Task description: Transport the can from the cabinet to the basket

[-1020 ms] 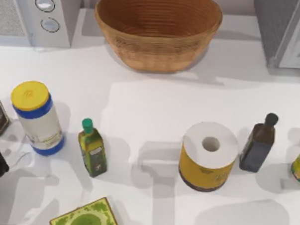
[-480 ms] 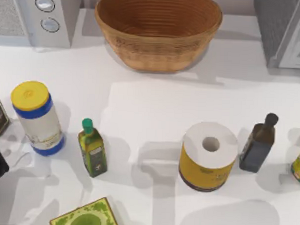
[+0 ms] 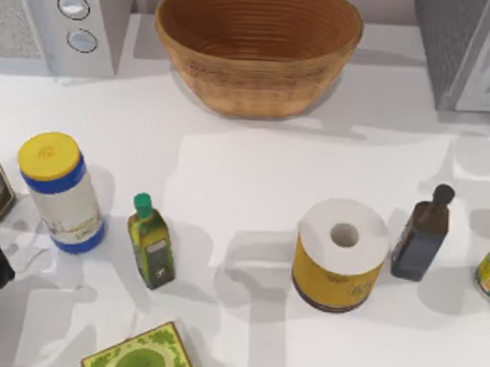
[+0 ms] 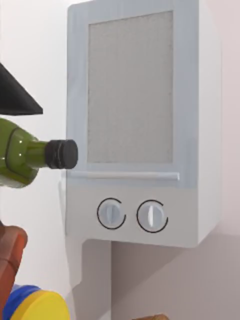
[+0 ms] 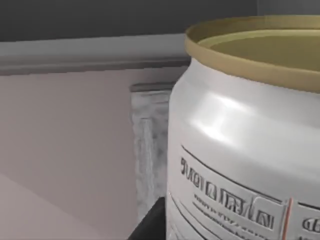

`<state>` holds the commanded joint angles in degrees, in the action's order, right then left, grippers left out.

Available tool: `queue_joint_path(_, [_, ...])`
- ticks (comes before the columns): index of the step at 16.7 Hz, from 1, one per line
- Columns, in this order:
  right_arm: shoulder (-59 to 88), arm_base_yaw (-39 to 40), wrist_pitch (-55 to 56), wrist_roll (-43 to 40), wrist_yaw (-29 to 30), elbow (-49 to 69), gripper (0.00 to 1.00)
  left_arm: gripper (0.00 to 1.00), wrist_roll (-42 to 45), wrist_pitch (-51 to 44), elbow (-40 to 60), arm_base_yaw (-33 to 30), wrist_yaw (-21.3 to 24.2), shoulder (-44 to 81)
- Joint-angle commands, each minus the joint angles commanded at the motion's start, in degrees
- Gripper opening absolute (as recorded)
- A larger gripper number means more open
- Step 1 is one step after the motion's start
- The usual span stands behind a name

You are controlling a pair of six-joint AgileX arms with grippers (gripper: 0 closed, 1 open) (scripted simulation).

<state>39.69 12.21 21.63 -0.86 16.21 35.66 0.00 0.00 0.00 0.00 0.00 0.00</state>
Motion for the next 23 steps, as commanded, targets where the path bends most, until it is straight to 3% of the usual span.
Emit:
queue_joint_path(6, [43.1, 8.8, 9.3, 0.6, 9.0, 30.7, 0.0, 1.0, 0.0, 0.0, 0.0, 0.0, 0.0, 0.0])
queue_joint_path(12, [74.0, 18.1, 9.5, 1.0, 16.8, 50.7, 0.0, 1.0, 0.0, 0.0, 0.0, 0.0, 0.0, 0.0])
queue_joint_path(18, [89.5, 25.8, 7.4, 1.8, 23.3, 64.2, 0.0, 1.0, 0.0, 0.0, 0.0, 0.0, 0.0, 0.0])
queue_joint_path(23, [90.6, 26.4, 6.9, 1.9, 23.8, 65.3, 0.0, 1.0, 0.0, 0.0, 0.0, 0.0, 0.0, 0.0])
